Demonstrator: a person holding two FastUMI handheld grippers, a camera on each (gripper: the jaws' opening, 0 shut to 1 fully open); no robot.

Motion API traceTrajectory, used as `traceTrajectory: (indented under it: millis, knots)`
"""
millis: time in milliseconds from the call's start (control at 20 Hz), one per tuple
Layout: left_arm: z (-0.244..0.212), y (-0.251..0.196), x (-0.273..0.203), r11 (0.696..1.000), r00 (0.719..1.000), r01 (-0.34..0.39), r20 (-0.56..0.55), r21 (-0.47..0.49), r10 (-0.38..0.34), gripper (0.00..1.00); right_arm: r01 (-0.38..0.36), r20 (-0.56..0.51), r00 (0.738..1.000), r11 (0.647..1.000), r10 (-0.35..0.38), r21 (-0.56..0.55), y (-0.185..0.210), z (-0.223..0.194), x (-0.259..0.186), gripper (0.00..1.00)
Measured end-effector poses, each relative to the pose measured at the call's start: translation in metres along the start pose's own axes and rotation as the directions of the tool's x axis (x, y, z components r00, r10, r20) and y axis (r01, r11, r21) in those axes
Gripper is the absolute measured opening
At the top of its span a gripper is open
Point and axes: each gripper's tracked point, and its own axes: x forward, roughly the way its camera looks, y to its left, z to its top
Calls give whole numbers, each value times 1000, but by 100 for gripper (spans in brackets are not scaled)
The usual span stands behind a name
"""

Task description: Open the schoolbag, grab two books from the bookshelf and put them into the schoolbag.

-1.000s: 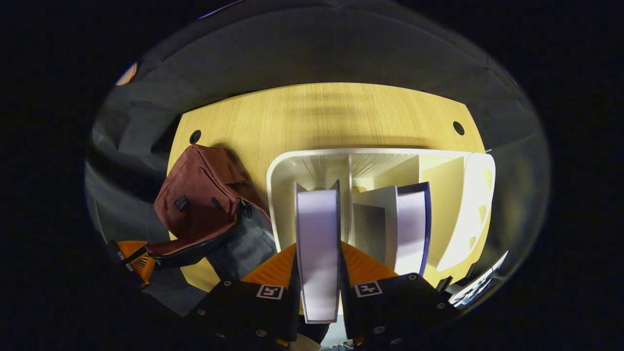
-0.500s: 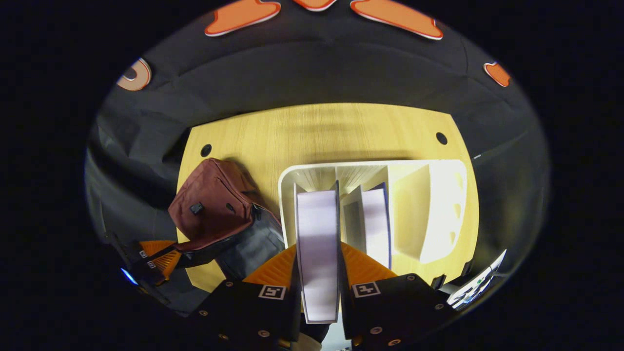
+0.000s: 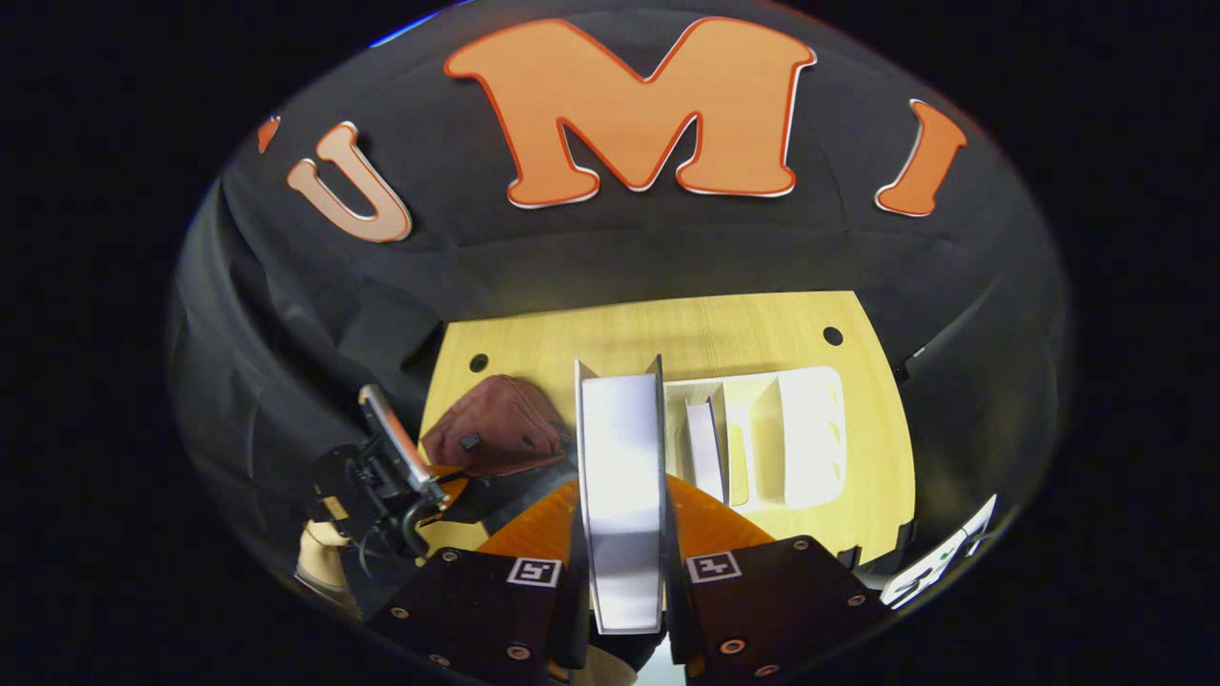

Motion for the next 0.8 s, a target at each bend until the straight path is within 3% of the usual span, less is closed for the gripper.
traceTrajectory:
  millis: [150,300,500,800]
  knots:
    - [3,1,-3,1000,1000,-20,8,-4,20,1,-89,72,994,992,83,89,6,-24,-14,33]
    - [7,3,-9,1000,999,-30,22,-6,30,1,-202,128,976,951,176,232,7,-74,3,33]
    - [14,4,-18,999,999,-43,25,-6,43,1,-356,161,934,823,318,443,25,-143,53,33]
    - [23,-4,-35,997,997,-74,26,17,74,1,-426,223,903,692,367,583,51,-180,143,32]
